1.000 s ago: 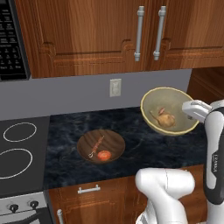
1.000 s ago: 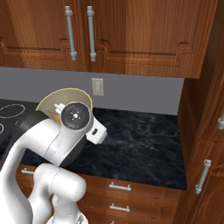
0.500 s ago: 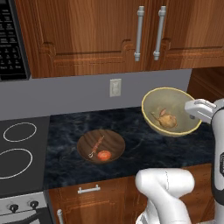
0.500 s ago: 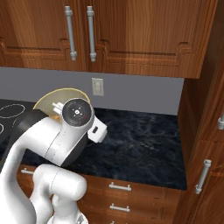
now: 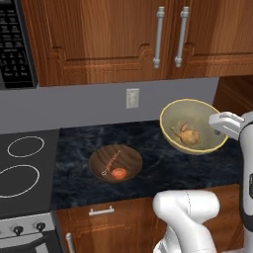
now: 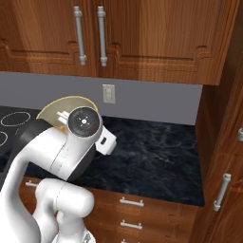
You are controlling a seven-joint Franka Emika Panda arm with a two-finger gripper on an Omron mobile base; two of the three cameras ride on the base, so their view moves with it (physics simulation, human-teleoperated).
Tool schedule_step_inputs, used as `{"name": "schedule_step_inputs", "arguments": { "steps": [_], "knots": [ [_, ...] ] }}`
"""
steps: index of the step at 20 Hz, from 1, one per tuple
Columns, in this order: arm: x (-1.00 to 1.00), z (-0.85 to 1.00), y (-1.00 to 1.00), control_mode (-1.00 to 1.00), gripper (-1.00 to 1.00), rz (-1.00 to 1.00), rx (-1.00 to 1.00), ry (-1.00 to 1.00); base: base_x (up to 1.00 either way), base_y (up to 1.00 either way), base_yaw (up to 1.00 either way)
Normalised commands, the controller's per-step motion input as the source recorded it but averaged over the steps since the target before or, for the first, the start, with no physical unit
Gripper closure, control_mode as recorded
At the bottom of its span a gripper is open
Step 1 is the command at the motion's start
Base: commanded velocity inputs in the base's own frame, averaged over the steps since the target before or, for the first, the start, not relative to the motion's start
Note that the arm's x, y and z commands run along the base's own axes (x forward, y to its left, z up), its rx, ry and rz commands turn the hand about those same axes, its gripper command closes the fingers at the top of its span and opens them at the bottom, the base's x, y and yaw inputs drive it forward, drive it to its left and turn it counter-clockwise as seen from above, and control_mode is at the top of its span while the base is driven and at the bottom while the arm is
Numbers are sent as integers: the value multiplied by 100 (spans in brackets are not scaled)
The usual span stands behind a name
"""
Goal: Place the bowl containing the mushroom and onion in the microwave. Close the microwave door and press the start button to microwave the meal.
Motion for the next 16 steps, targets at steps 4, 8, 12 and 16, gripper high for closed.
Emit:
{"name": "schedule_step_inputs", "arguments": {
  "steps": [4, 8, 12, 16],
  "knots": [
    [0, 0, 0, 100, 100, 0, 0, 0, -63, 7, 22],
    [0, 0, 0, 100, 100, 0, 0, 0, -71, 17, 25],
    [0, 0, 0, 100, 100, 0, 0, 0, -68, 49, 22],
    [0, 0, 0, 100, 100, 0, 0, 0, -45, 77, 16]
  ]
}}
